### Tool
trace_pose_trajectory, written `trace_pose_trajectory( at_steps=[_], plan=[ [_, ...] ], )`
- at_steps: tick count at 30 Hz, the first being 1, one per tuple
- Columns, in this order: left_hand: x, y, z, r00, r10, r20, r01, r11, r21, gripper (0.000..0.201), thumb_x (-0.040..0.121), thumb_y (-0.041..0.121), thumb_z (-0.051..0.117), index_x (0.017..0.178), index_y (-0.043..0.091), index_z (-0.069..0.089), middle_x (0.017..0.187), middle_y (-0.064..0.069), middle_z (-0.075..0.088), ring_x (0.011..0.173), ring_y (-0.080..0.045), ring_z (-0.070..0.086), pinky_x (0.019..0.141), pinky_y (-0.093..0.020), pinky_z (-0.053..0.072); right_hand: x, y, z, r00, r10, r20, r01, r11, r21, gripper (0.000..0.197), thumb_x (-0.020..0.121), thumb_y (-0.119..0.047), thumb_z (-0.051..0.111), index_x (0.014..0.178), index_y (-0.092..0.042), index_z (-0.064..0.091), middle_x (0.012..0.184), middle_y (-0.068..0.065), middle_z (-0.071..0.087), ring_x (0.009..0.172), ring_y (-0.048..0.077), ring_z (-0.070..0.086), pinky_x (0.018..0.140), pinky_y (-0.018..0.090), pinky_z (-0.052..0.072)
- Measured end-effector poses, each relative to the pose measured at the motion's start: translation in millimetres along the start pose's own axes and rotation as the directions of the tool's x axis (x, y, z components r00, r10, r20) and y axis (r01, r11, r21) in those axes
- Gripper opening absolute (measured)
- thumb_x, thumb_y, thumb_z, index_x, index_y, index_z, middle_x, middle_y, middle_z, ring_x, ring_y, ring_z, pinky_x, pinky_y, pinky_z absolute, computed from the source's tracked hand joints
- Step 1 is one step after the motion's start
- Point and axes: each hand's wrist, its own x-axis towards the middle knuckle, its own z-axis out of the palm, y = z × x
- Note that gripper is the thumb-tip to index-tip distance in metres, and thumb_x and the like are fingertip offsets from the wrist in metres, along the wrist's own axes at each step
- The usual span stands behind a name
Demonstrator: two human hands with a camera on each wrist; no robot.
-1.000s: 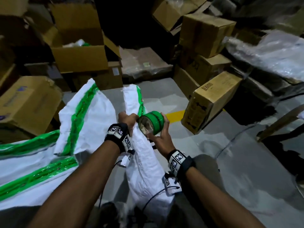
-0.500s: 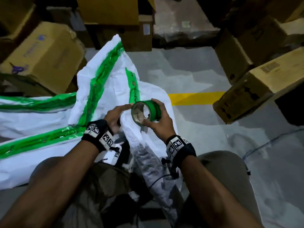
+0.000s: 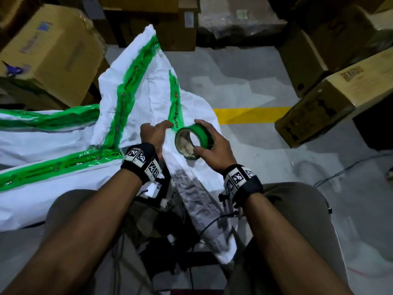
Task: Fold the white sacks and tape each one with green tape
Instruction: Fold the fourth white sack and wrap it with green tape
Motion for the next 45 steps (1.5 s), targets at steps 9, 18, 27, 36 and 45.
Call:
trace_pose_trajectory(
  at_steps=[9, 18, 27, 36, 45],
  plan=[
    [-21.6, -13.3, -29.1, 0.860, -0.102, 0.499, 0.239, 0.946, -0.218, 0.055, 0.093, 0.027, 0.069, 0.135, -0.005, 0.055, 0.137, -0.026, 0.058, 0.126, -0.039, 0.058, 0.107, -0.057, 0.044, -15.8, 6.0, -4.2, 0.929, 0.233, 0.287, -0.210, 0.972, -0.107, 0.064, 0.079, -0.007, 0.061, 0.132, -0.043, 0.060, 0.086, -0.002, 0.071, 0.072, 0.012, 0.064, 0.068, 0.023, 0.049],
    [-96.1, -61.3, -36.9, 0.847, -0.197, 0.494, 0.313, 0.936, -0.163, 0.022, 0.097, 0.001, 0.049, 0.103, -0.008, 0.067, 0.088, -0.018, 0.075, 0.075, -0.026, 0.074, 0.065, -0.033, 0.061, -13.1, 6.8, 3.9, 0.937, 0.212, 0.279, -0.140, 0.956, -0.258, 0.071, 0.072, -0.007, 0.077, 0.132, -0.013, 0.041, 0.122, 0.015, 0.051, 0.104, 0.030, 0.055, 0.079, 0.031, 0.046],
    [-31.5, -88.5, -48.1, 0.957, -0.136, 0.258, 0.081, 0.974, 0.213, 0.073, 0.019, 0.003, 0.062, 0.091, -0.002, 0.049, 0.081, -0.016, 0.053, 0.063, -0.032, 0.056, 0.054, -0.038, 0.049, -22.7, 6.0, -21.0, 0.963, 0.089, 0.253, 0.010, 0.930, -0.368, 0.067, 0.073, -0.018, 0.082, 0.133, -0.023, 0.053, 0.114, 0.013, 0.052, 0.106, 0.030, 0.054, 0.082, 0.027, 0.039],
    [-68.0, -63.2, -51.4, 0.844, -0.142, 0.518, 0.107, 0.990, 0.097, 0.044, 0.054, -0.026, 0.048, 0.092, -0.014, 0.066, 0.088, -0.019, 0.072, 0.081, -0.037, 0.069, 0.071, -0.039, 0.058, -20.0, -1.3, -19.8, 0.940, 0.089, 0.329, 0.081, 0.880, -0.467, 0.076, 0.083, -0.017, 0.065, 0.153, -0.032, 0.037, 0.115, 0.014, 0.047, 0.107, 0.036, 0.053, 0.091, 0.037, 0.045],
    [-60.5, -23.4, -44.4, 0.915, 0.005, 0.403, -0.052, 0.993, 0.106, 0.055, 0.071, 0.059, 0.082, 0.101, 0.013, 0.072, 0.086, -0.006, 0.075, 0.086, -0.034, 0.070, 0.068, -0.031, 0.055, -10.4, -14.5, 6.2, 0.958, 0.015, 0.286, 0.141, 0.845, -0.516, 0.069, 0.090, -0.033, 0.065, 0.151, -0.018, 0.037, 0.123, 0.018, 0.046, 0.109, 0.039, 0.054, 0.090, 0.039, 0.044]
  ],
)
